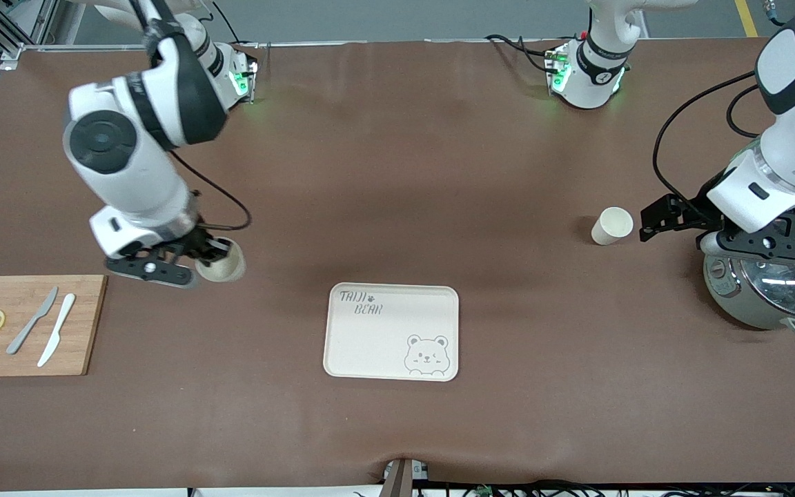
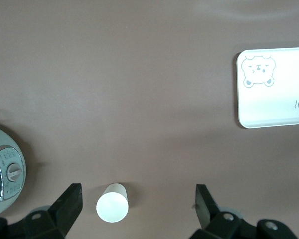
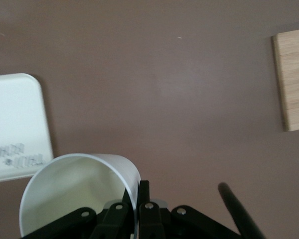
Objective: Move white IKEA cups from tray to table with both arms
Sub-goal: 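Carry the cup toward the cutting board while the left gripper withdraws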
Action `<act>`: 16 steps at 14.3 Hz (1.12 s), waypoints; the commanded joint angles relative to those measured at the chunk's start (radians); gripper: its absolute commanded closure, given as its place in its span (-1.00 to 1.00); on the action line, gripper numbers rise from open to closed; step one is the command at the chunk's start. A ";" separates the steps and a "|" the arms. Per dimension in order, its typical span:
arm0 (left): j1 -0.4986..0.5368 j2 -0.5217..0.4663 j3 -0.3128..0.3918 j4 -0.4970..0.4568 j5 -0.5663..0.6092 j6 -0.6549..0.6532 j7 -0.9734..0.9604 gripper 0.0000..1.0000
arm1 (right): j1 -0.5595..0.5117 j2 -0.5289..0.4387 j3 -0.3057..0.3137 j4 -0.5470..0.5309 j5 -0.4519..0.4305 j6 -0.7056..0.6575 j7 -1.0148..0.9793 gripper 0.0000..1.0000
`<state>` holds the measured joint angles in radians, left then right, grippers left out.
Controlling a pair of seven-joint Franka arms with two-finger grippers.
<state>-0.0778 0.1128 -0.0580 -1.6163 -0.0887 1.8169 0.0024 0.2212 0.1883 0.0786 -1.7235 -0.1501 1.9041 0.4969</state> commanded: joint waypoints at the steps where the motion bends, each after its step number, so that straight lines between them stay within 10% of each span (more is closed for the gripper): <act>1: 0.003 0.016 -0.005 0.045 0.007 -0.028 -0.022 -1.00 | -0.071 -0.119 0.012 -0.154 0.018 0.035 -0.137 1.00; 9: -0.027 0.030 -0.014 0.053 0.168 -0.073 -0.021 -1.00 | -0.269 -0.176 0.010 -0.501 0.020 0.488 -0.357 1.00; 16: -0.025 0.030 -0.014 0.059 0.159 -0.149 0.016 -1.00 | -0.273 0.043 0.009 -0.519 0.021 0.777 -0.343 1.00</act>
<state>-0.1067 0.1328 -0.0643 -1.5867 0.0559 1.7005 0.0057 -0.0342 0.1711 0.0743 -2.2443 -0.1483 2.6076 0.1596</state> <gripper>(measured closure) 0.000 0.952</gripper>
